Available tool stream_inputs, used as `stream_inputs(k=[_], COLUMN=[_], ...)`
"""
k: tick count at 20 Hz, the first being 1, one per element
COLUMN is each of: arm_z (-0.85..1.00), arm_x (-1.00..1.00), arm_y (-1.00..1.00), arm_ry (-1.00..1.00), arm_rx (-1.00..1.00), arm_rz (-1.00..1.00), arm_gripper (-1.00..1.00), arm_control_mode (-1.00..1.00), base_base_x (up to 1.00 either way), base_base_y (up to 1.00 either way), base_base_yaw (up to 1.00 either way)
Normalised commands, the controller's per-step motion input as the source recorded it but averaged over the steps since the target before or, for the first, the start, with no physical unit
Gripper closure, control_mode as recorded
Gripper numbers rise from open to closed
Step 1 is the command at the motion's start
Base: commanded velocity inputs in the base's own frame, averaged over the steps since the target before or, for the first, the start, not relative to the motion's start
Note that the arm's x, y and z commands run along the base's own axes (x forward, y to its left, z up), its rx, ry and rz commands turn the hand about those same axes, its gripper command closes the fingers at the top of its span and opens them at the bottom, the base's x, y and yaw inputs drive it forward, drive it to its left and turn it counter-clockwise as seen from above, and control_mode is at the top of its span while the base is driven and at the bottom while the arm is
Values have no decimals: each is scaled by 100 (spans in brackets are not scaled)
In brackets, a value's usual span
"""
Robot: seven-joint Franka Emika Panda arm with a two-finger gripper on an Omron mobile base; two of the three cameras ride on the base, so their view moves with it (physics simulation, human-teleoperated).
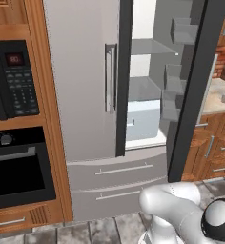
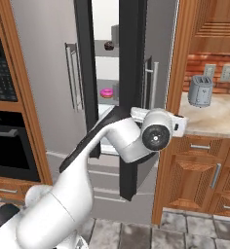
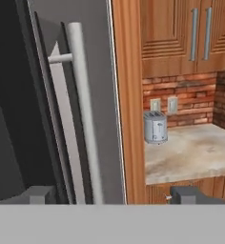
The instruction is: Take the cupcake and donut from the fridge and place them on the empty tray on the dining counter.
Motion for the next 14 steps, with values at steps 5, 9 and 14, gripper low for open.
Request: stream_inputs(k=[5,9,14], arm_z=[45,17,1], arm_x=[-93,-15,0], arm_y=[81,100,100], arm_ry=[-4,5,15], arm_rx=[-20,-36,-45], arm_rz=[10,0,-2], arm_gripper=[-100,-100,-100], arm_control_mode=[-100,-100,-100], base_base_x=[0,0,0], base_base_y=[0,0,0], base_base_yaw=[0,0,0])
